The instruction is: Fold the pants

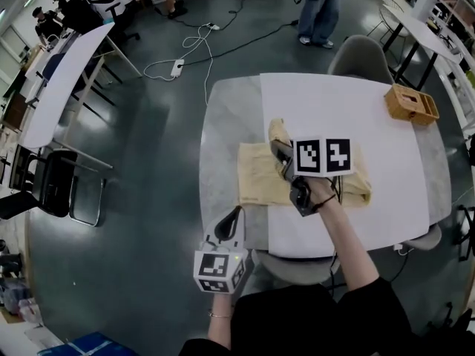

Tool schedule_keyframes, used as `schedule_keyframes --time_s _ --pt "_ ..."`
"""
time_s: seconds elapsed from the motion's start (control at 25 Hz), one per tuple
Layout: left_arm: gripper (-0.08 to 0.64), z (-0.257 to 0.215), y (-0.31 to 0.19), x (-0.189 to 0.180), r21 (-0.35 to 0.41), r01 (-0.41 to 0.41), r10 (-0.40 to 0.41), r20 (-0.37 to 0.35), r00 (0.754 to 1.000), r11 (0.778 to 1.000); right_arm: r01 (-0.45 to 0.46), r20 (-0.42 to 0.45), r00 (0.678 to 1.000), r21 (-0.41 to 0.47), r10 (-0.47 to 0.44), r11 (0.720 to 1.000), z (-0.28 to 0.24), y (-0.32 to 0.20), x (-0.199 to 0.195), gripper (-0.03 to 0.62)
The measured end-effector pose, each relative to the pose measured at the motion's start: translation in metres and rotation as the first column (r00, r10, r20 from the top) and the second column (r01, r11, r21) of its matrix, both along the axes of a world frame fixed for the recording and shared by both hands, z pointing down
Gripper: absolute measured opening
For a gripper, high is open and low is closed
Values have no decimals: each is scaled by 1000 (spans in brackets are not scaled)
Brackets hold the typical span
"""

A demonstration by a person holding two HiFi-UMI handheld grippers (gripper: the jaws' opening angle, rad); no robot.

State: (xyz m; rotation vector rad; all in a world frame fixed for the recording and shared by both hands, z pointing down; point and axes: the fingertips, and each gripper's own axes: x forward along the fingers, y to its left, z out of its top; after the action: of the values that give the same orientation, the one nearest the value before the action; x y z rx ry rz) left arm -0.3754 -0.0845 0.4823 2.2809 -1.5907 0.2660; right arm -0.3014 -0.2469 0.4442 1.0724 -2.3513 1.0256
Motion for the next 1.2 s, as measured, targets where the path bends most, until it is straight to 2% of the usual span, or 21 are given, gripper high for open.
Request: schedule_keyframes --time_s 0.36,0.68,0.84,1.04,1.08,1.16,1.2 --pt "14 19 -1 -16 -34 14 -15 -10 1000 999 8 -64 998 -96 -14 995 80 4 -46 66" --pt "14 26 -3 -25 -54 26 -26 -11 1000 998 25 -61 998 -173 -36 985 124 10 -64 66" --pt "14 30 -3 -25 -63 34 -35 -9 999 997 22 -30 999 -206 -29 978 135 17 -70 66" --pt "14 32 -3 -25 -74 38 -38 -7 999 997 -16 25 999 -248 23 969 139 20 -73 66" --pt "14 32 -3 -25 -75 38 -38 -6 999 996 -17 46 998 -258 30 966 138 21 -76 76" --pt "14 32 -4 -25 -75 38 -39 -6 999 996 -2 122 992 -292 39 956 136 24 -84 147" --pt "14 32 -4 -23 -74 38 -39 -6 999 997 10 162 986 -310 43 951 134 26 -87 158"
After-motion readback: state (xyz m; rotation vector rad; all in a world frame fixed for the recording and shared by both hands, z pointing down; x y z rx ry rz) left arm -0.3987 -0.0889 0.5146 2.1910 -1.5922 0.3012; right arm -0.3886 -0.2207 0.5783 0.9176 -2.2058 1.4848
